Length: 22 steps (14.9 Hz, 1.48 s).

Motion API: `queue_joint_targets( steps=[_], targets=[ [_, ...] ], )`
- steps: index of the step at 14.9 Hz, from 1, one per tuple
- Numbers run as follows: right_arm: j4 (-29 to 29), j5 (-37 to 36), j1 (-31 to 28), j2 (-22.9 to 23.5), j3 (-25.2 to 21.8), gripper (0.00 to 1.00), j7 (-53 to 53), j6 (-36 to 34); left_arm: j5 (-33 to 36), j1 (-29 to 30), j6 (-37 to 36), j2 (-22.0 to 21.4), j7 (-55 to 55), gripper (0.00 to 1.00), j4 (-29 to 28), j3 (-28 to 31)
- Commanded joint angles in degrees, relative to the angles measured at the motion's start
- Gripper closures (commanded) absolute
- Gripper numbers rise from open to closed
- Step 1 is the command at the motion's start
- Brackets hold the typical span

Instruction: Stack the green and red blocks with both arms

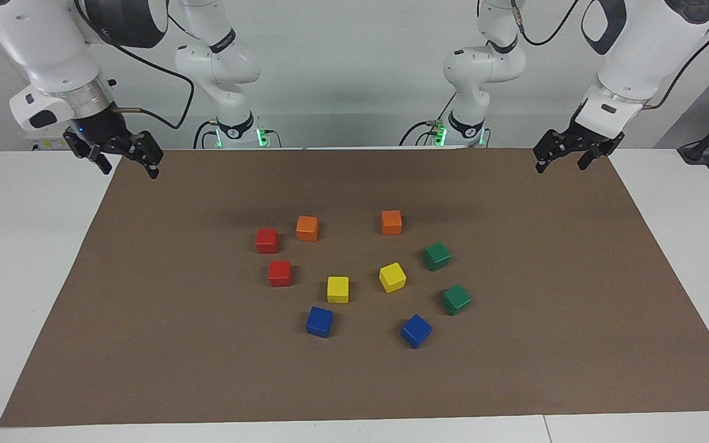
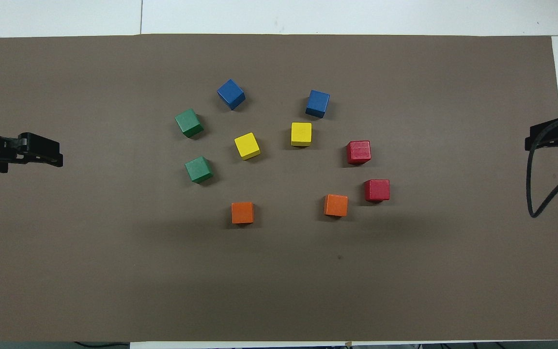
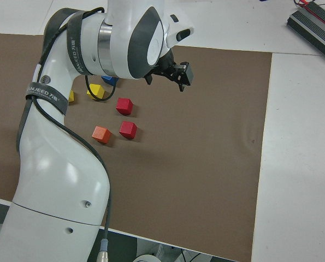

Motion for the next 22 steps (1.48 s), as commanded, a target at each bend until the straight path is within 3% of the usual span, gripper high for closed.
queue_joint_targets(
  steps=[1,14,16,20,22],
  targets=[
    [-1.1,1.3,-0.7,-0.9,0.5,0.00,-0.1,1.1,0.9,0.7,0.8,-1.0,1.7,0.00,-0.5,0.0],
    [-1.7,1.4,2.1,-0.6,0.9,0.00,0.3,2.6,0.9,0.3,1.0,-2.1,0.5,0.00,-1.9,-0.1],
    [-3.6,1.5,3.1,-0.3,0.9,0.00,1.4,4.0,0.9,-0.2,4.5,-2.8,-1.6,0.00,-4.2,-0.2],
    [-8.6,1.5,8.2,0.8,0.9,0.01,10.2,11.6,0.1,-3.6,6.4,1.2,-6.7,0.00,-4.1,-0.5],
    [-9.4,1.5,8.6,2.1,0.9,0.01,11.2,13.5,0.2,-7.0,10.8,4.9,-14.3,0.00,-4.0,-0.5]
  ],
)
